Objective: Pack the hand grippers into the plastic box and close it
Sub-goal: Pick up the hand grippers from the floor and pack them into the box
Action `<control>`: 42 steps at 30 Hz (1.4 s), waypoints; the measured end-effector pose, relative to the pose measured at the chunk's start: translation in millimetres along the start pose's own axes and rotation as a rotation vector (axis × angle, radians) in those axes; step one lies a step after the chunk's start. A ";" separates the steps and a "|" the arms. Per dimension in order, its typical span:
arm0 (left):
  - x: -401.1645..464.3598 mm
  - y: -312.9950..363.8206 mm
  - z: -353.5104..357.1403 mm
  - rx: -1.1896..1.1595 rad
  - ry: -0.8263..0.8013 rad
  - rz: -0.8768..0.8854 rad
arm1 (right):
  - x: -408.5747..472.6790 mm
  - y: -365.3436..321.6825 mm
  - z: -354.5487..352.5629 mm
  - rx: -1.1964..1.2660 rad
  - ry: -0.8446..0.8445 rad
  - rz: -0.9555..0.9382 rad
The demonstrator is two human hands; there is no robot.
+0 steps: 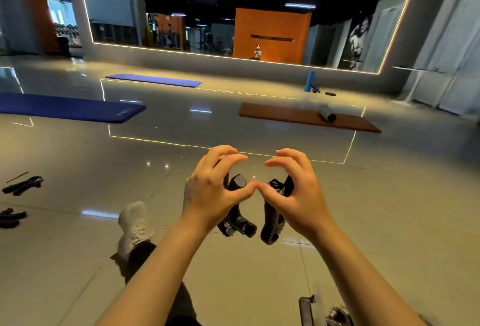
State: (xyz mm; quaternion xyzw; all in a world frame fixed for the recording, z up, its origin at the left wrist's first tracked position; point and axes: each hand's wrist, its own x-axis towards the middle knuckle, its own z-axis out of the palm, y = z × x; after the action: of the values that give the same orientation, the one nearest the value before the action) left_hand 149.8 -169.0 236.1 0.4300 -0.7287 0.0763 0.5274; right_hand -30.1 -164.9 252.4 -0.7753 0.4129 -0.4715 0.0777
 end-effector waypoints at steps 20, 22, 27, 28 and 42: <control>-60.0 113.2 136.4 -0.120 -0.618 -0.023 | -154.0 116.4 -138.2 -0.175 -0.075 0.559; -73.3 112.3 153.0 -0.153 -0.653 -0.097 | -169.3 129.9 -141.5 -0.192 -0.119 0.606; -104.6 104.9 185.6 -0.180 -0.778 -0.203 | -196.1 176.4 -155.2 -0.298 -0.387 0.672; -105.7 105.4 191.7 -0.170 -0.800 -0.193 | -199.6 187.1 -157.0 -0.330 -0.476 0.669; -107.9 72.8 220.7 -0.039 -0.864 -0.210 | -222.4 290.5 -137.8 -0.242 -0.592 1.004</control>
State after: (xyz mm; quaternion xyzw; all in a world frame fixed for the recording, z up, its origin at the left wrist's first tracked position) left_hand -48.9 -189.7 75.6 0.4841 -0.8360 -0.1779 0.1874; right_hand -352.1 -157.1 30.8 -0.5868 0.7408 -0.0906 0.3141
